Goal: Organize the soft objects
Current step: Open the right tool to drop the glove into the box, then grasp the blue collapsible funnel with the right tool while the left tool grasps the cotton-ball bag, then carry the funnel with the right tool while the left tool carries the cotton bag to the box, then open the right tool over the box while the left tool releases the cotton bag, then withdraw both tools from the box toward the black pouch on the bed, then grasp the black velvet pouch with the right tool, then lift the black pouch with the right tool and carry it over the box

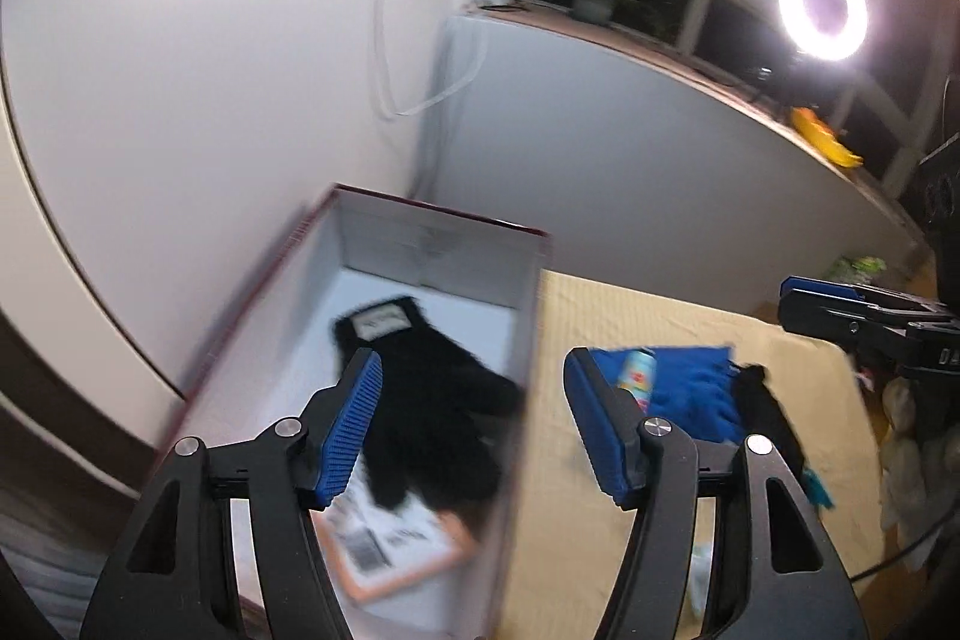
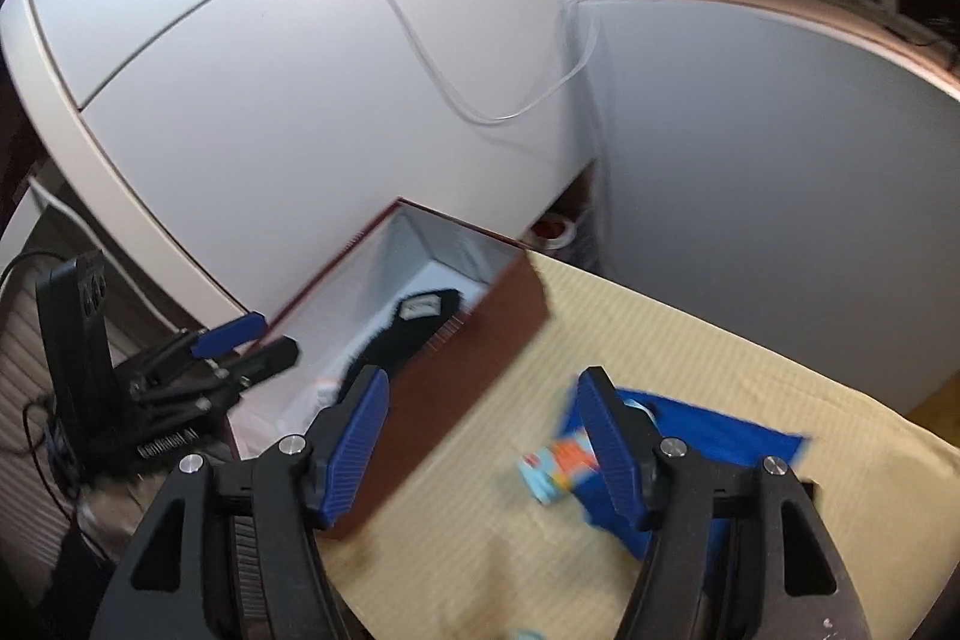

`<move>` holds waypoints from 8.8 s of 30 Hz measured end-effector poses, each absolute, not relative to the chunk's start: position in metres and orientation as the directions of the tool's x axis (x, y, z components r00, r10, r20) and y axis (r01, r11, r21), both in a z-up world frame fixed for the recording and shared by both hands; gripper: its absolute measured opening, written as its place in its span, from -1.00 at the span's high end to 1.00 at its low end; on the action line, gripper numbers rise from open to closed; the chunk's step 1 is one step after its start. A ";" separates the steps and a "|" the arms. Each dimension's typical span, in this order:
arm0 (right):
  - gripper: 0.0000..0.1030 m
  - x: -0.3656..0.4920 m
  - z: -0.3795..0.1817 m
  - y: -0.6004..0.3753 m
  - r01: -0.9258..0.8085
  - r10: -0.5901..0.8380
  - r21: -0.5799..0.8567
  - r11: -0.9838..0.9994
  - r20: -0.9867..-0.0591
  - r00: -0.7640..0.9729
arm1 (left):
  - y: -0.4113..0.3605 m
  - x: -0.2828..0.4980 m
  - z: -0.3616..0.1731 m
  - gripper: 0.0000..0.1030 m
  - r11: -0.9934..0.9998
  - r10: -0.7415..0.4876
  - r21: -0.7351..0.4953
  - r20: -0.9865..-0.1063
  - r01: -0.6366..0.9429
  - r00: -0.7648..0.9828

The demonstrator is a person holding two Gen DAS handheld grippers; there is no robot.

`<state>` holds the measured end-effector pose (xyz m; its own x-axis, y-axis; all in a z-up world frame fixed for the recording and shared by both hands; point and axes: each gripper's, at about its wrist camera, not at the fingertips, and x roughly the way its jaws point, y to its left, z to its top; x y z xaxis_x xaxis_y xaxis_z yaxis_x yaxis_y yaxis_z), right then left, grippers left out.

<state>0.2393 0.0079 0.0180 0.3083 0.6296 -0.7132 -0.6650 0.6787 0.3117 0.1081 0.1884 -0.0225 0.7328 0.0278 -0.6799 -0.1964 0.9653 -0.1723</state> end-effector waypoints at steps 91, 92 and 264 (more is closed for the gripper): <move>0.39 0.148 -0.095 -0.230 -0.456 0.363 0.146 0.878 -0.824 0.434 | -0.035 0.096 -0.116 0.22 0.858 -0.352 -0.131 -0.854 0.496 0.382; 0.39 0.149 -0.087 -0.226 -0.465 0.377 0.152 0.872 -0.814 0.441 | -0.030 0.095 -0.111 0.22 0.862 -0.352 -0.130 -0.849 0.489 0.394; -0.19 0.255 -0.093 -0.180 -0.476 0.708 0.580 0.661 -0.693 0.139 | -0.065 0.159 -0.075 0.02 0.874 -0.471 -0.286 -0.699 0.394 0.538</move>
<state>0.2553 -0.1799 -0.0928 0.1389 0.7078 -0.6926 -0.4762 0.6610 0.5800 0.1594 -0.0648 -0.0752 0.5376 -0.4710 -0.6994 0.3937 0.8737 -0.2857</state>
